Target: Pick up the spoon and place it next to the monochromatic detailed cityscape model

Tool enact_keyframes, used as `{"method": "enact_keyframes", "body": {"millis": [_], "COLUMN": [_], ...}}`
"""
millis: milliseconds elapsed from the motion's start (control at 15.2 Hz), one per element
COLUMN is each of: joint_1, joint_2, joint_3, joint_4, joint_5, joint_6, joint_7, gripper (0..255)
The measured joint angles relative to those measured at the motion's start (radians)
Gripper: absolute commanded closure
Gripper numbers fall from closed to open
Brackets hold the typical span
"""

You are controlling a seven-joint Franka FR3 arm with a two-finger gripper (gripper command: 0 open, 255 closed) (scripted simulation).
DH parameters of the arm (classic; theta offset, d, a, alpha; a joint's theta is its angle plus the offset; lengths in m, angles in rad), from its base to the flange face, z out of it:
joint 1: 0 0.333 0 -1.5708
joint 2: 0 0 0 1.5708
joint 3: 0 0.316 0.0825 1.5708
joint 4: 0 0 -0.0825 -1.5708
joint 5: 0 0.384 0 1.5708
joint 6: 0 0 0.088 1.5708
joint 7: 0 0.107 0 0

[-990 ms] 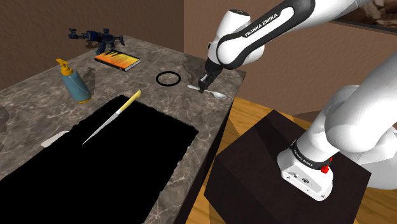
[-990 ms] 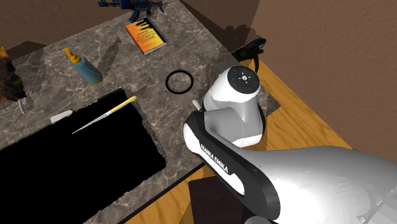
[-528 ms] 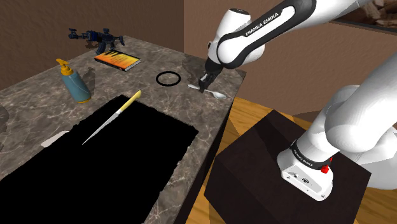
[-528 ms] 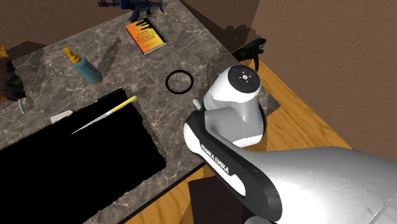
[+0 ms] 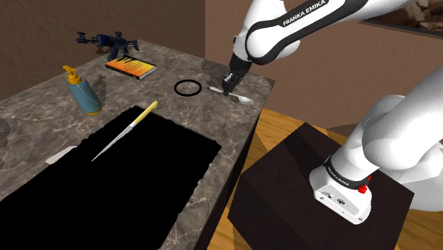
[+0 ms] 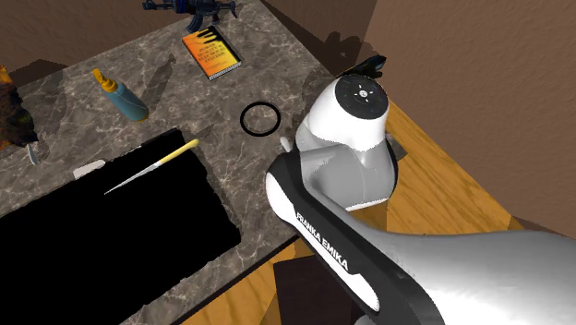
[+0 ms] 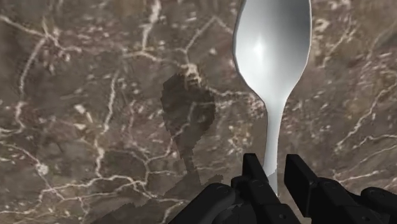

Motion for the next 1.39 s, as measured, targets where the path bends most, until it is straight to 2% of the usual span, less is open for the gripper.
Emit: {"method": "enact_keyframes", "body": {"millis": [1056, 1386], "joint_1": [-0.015, 0.009], "joint_2": [-0.117, -0.017], "joint_3": [0.002, 0.055], "joint_4": [0.121, 0.236], "joint_5": [-0.042, -0.056], "joint_6": [-0.236, -0.241], "joint_7": [0.048, 0.134], "gripper": [255, 255]}}
